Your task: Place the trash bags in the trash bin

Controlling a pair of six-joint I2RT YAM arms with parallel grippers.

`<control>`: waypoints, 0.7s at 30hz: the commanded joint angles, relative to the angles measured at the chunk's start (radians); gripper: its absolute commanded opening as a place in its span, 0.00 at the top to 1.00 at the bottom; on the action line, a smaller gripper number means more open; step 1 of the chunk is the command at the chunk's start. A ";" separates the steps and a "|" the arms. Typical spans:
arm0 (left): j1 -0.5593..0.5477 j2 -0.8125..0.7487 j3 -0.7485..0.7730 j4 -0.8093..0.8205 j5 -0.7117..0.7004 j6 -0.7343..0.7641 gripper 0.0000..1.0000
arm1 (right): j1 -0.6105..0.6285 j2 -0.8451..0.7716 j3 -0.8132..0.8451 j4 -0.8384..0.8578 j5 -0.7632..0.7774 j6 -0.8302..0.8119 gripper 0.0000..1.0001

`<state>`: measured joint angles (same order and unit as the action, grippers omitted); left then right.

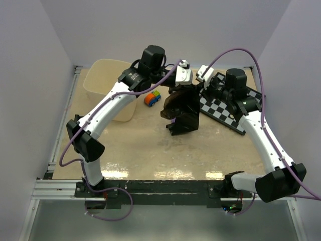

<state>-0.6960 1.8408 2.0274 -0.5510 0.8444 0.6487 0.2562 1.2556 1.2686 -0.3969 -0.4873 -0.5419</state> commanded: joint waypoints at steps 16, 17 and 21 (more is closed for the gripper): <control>0.234 -0.276 -0.065 -0.162 0.065 0.105 1.00 | -0.055 0.039 0.014 -0.060 -0.312 -0.015 0.84; 0.234 -0.282 -0.067 -0.153 0.062 0.098 1.00 | -0.055 0.044 0.015 -0.060 -0.319 -0.018 0.82; 0.240 -0.299 -0.056 -0.124 0.064 0.068 1.00 | -0.055 0.065 0.025 -0.060 -0.361 -0.039 0.64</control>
<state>-0.4648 1.5898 1.9648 -0.7246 0.8928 0.7429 0.2062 1.3087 1.2442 -0.4446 -0.7635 -0.5495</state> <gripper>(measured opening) 0.011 0.268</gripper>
